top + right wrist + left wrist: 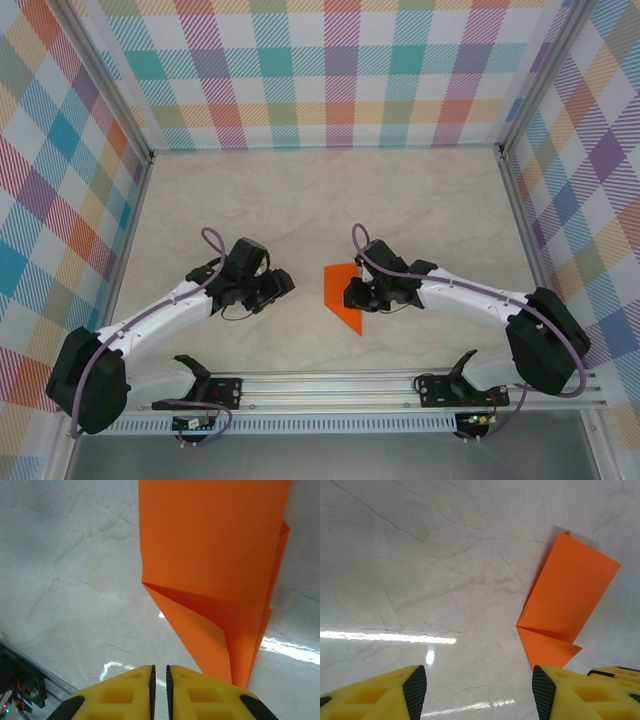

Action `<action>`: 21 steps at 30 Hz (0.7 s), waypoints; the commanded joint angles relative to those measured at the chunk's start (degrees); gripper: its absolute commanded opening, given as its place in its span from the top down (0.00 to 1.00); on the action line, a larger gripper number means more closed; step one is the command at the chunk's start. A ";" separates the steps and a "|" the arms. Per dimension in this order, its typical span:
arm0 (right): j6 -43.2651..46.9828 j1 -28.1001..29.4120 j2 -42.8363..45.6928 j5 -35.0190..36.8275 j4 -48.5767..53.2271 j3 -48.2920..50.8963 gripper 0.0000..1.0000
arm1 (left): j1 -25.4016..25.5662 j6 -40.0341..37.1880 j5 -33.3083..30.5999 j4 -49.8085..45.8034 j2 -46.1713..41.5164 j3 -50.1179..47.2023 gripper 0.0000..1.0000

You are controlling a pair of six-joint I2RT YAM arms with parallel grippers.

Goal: Fold a paper plane with a square sheet of paper (pick it up from the middle)
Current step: Fold the wing for the fifth time at the center of the table.

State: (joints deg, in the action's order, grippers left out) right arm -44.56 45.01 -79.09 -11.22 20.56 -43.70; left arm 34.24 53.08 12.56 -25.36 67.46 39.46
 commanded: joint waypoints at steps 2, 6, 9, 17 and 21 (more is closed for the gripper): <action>0.18 -2.20 -2.18 -3.14 -1.55 0.37 0.85 | 2.44 -0.49 2.36 3.08 2.76 2.24 0.40; 0.43 -4.68 -3.34 -6.68 -5.36 2.51 0.84 | 4.54 -0.31 3.15 4.90 5.77 3.33 0.40; 0.88 -5.43 -5.11 -8.26 -6.76 2.87 0.84 | 5.50 -0.04 3.70 6.04 8.41 4.56 0.40; 1.32 -9.34 -7.21 -9.96 -10.36 5.97 0.84 | 7.57 0.35 4.09 7.78 13.61 7.23 0.40; 1.31 -10.68 -8.90 -11.93 -13.11 7.86 0.84 | 8.40 1.14 4.84 8.97 16.16 8.14 0.40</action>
State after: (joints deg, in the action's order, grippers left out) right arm -44.14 35.03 -86.65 -20.45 10.72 -37.17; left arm 41.63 53.32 16.08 -17.74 82.15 45.71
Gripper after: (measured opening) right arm 0.157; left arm 0.600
